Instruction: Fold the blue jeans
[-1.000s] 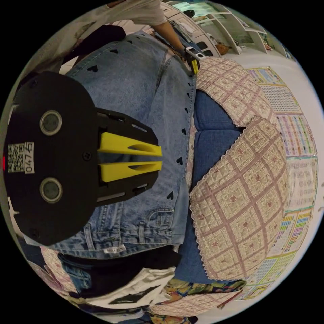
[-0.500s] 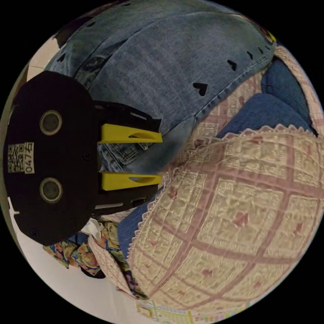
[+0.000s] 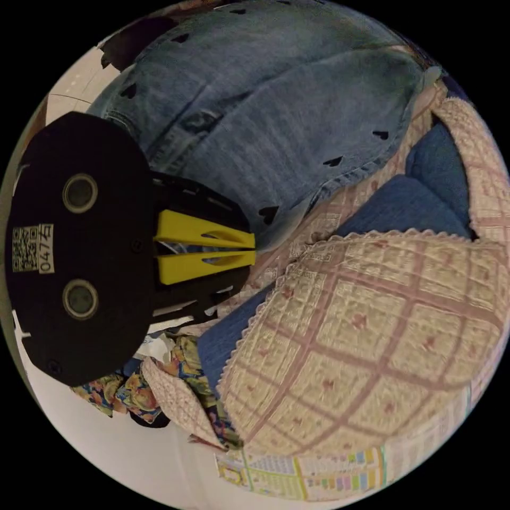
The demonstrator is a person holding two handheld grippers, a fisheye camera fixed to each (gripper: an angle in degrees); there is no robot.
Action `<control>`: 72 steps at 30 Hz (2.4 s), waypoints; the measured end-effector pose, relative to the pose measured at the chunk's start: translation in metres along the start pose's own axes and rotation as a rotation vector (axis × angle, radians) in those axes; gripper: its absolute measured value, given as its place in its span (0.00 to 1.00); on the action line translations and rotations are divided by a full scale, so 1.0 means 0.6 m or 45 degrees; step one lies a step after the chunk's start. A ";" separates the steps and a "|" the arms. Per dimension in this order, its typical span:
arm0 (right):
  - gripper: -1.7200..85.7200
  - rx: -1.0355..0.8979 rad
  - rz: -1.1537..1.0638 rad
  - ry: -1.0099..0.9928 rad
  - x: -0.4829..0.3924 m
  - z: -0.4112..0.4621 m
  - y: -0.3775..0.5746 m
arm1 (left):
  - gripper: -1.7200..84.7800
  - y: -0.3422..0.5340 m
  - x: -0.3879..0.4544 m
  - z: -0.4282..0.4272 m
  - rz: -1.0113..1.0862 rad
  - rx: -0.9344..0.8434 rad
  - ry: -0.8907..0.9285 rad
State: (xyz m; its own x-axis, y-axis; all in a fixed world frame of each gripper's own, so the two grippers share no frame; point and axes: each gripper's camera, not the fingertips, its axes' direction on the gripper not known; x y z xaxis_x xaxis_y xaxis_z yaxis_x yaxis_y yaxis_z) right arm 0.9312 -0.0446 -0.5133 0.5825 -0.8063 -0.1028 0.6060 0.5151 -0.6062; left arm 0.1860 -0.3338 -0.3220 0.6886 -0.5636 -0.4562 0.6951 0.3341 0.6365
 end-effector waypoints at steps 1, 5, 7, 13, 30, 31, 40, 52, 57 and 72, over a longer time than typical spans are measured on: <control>0.02 0.039 0.024 0.013 -0.010 -0.039 0.044 | 0.01 0.027 -0.004 -0.034 -0.018 0.010 0.003; 0.02 0.119 0.089 -0.008 -0.056 -0.139 0.182 | 0.01 0.146 -0.014 -0.145 -0.047 -0.011 0.078; 0.02 0.185 0.157 -0.057 -0.089 -0.190 0.275 | 0.01 0.202 -0.005 -0.177 -0.044 -0.052 0.123; 0.06 0.090 0.197 -0.259 -0.167 -0.200 0.433 | 0.01 0.351 0.081 -0.195 0.045 -0.289 0.259; 0.15 0.080 0.281 -0.290 -0.150 -0.273 0.649 | 0.01 0.530 0.170 -0.296 -0.079 -0.334 0.381; 0.15 0.078 0.280 -0.286 -0.148 -0.279 0.660 | 0.01 0.540 0.178 -0.302 -0.073 -0.339 0.385; 0.17 0.016 0.252 -0.307 -0.159 -0.279 0.740 | 0.01 0.596 0.252 -0.312 -0.044 -0.413 0.396; 0.18 0.081 0.320 -0.301 -0.162 -0.303 0.818 | 0.01 0.651 0.314 -0.360 -0.076 -0.413 0.409; 0.18 0.139 0.303 -0.244 -0.169 -0.329 0.833 | 0.01 0.666 0.336 -0.377 -0.066 -0.416 0.415; 0.15 0.209 0.973 -0.294 -0.177 -0.321 0.896 | 0.05 0.737 0.332 -0.503 -0.531 -0.201 0.533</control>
State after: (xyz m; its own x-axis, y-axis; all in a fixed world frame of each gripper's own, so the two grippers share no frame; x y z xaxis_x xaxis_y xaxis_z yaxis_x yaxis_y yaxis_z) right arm 1.0906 0.2621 -0.9798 0.9535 -0.1436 -0.2651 0.0570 0.9493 -0.3093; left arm 0.6928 -0.0700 -0.3191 0.3519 -0.3369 -0.8733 0.9238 0.2753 0.2661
